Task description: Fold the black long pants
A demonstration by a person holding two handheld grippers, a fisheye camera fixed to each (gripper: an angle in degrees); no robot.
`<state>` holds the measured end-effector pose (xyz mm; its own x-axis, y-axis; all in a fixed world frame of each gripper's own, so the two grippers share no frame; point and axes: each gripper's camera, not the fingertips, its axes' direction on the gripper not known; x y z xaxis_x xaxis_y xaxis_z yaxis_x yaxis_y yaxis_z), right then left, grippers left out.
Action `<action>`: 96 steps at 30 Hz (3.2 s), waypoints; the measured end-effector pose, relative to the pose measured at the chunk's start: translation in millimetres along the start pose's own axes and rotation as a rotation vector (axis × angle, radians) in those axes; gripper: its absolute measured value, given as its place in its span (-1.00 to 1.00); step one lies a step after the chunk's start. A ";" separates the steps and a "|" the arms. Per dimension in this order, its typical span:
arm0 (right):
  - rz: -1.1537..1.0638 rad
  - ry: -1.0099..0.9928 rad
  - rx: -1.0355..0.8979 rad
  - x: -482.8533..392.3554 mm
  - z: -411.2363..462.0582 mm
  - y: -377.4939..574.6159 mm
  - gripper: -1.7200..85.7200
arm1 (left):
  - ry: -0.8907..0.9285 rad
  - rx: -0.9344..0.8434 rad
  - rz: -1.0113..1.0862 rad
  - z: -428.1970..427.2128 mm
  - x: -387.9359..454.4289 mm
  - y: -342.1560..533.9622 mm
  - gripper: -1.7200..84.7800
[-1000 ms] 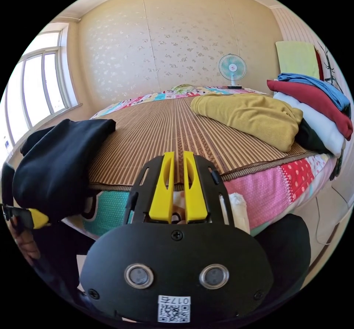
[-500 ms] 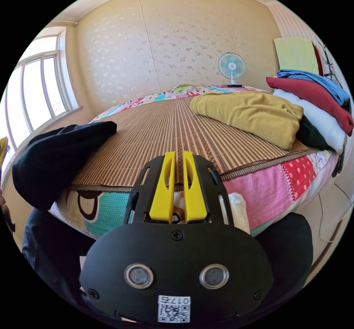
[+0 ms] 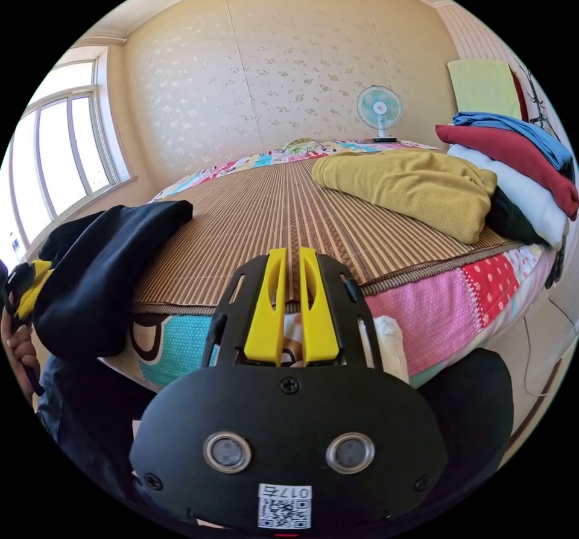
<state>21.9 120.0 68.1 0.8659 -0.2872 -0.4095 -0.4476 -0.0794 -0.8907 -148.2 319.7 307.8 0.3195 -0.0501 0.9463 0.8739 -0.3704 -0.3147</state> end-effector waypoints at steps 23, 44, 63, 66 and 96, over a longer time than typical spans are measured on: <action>-0.139 -0.341 -0.166 -65.3 -9.5 -70.8 -0.90 | -0.009 -0.258 0.182 88.7 19.6 38.4 -0.98; -0.286 -0.656 -0.597 -321.0 122.6 -216.7 -0.87 | -0.016 -0.031 0.079 4.0 -12.5 14.1 -0.98; 0.112 -0.057 -0.206 5.9 -65.7 -123.7 -0.87 | -0.056 0.018 -0.015 -20.2 -32.2 -18.1 -0.69; 0.075 -0.242 -0.111 5.4 -93.8 -116.3 -0.84 | -0.025 0.015 -0.008 -12.4 -23.6 -24.9 -0.67; -0.376 -0.658 -0.014 -158.4 -143.4 -208.8 -0.88 | -0.019 0.134 -0.064 20.4 9.9 -73.1 -0.63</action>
<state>-53.9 45.2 347.2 0.9136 0.3897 -0.1162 -0.0951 -0.0731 -0.9928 -201.5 365.2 338.6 0.2673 -0.0123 0.9635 0.9335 -0.2448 -0.2621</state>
